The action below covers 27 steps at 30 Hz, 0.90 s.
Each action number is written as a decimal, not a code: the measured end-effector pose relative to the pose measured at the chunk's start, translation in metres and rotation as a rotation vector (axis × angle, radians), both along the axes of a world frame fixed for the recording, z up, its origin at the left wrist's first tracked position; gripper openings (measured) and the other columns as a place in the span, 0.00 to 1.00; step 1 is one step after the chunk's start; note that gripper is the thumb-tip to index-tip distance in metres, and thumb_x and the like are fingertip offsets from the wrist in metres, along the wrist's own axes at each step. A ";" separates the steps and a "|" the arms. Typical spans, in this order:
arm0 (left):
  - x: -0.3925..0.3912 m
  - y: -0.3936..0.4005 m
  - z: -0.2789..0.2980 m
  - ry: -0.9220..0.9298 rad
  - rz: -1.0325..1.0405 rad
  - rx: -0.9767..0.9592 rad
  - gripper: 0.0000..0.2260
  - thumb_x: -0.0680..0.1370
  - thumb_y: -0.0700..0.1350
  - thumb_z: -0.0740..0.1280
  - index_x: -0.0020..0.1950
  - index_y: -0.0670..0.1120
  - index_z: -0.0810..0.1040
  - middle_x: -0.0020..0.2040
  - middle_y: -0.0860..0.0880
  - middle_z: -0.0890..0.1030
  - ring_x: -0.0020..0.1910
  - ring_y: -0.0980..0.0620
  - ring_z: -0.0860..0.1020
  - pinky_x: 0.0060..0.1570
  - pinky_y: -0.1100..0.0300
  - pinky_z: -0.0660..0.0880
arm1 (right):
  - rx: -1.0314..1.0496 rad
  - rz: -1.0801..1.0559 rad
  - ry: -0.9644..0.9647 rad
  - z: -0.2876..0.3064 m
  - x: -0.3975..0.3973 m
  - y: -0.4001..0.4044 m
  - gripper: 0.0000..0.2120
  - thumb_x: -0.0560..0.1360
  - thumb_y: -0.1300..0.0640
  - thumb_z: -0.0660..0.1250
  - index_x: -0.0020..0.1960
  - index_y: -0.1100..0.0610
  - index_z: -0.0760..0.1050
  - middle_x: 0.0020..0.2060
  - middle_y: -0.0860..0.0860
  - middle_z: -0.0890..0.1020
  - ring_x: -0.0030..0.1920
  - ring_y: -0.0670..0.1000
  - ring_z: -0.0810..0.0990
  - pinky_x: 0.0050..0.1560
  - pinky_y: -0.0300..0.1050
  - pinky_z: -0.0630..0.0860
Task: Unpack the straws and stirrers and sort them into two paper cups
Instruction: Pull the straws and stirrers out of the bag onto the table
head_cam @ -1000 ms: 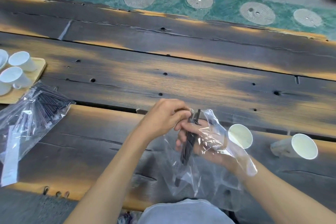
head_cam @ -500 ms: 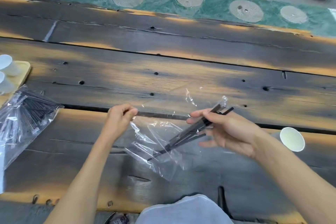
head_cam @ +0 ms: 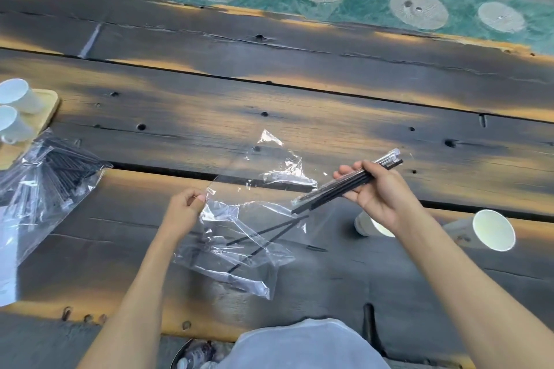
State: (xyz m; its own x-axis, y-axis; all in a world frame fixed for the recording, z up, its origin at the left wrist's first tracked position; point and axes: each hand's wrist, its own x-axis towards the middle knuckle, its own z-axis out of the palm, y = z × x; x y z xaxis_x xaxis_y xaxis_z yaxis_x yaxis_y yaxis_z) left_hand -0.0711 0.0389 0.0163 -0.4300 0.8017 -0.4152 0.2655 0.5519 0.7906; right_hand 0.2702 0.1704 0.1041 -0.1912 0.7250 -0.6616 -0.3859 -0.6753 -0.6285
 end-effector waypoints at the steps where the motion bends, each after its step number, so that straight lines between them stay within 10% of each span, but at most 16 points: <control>1: 0.000 -0.002 -0.004 -0.008 -0.001 -0.012 0.08 0.82 0.38 0.61 0.46 0.39 0.79 0.35 0.45 0.74 0.32 0.50 0.68 0.34 0.58 0.66 | -0.009 0.010 -0.017 -0.005 -0.004 0.000 0.13 0.83 0.60 0.55 0.42 0.61 0.72 0.40 0.62 0.84 0.42 0.60 0.86 0.45 0.58 0.84; 10: -0.016 -0.013 -0.020 0.040 -0.028 -0.071 0.09 0.82 0.42 0.62 0.45 0.46 0.80 0.40 0.44 0.80 0.36 0.49 0.72 0.40 0.55 0.70 | 0.007 -0.111 -0.061 -0.030 -0.028 0.011 0.12 0.81 0.64 0.56 0.40 0.60 0.70 0.29 0.56 0.75 0.36 0.57 0.79 0.49 0.57 0.79; 14: -0.023 -0.012 -0.026 0.138 -0.051 -0.112 0.09 0.82 0.43 0.63 0.45 0.49 0.80 0.41 0.43 0.82 0.38 0.47 0.75 0.40 0.55 0.70 | 0.199 -0.340 -0.194 -0.028 -0.022 0.024 0.11 0.79 0.64 0.55 0.38 0.57 0.67 0.25 0.51 0.68 0.26 0.50 0.68 0.30 0.44 0.74; 20: -0.024 0.005 -0.029 0.331 -0.065 -0.188 0.08 0.82 0.47 0.62 0.45 0.53 0.78 0.35 0.54 0.79 0.42 0.45 0.75 0.52 0.48 0.72 | 0.092 0.249 -0.677 -0.084 -0.019 0.014 0.09 0.79 0.65 0.58 0.40 0.57 0.69 0.29 0.54 0.72 0.21 0.47 0.69 0.21 0.39 0.69; 27: -0.022 0.013 -0.038 0.444 -0.093 -0.266 0.09 0.83 0.48 0.60 0.45 0.51 0.76 0.38 0.53 0.78 0.45 0.48 0.72 0.50 0.53 0.58 | 0.004 0.552 -0.923 -0.150 -0.024 -0.005 0.07 0.78 0.61 0.57 0.41 0.58 0.70 0.34 0.57 0.74 0.34 0.58 0.76 0.42 0.60 0.81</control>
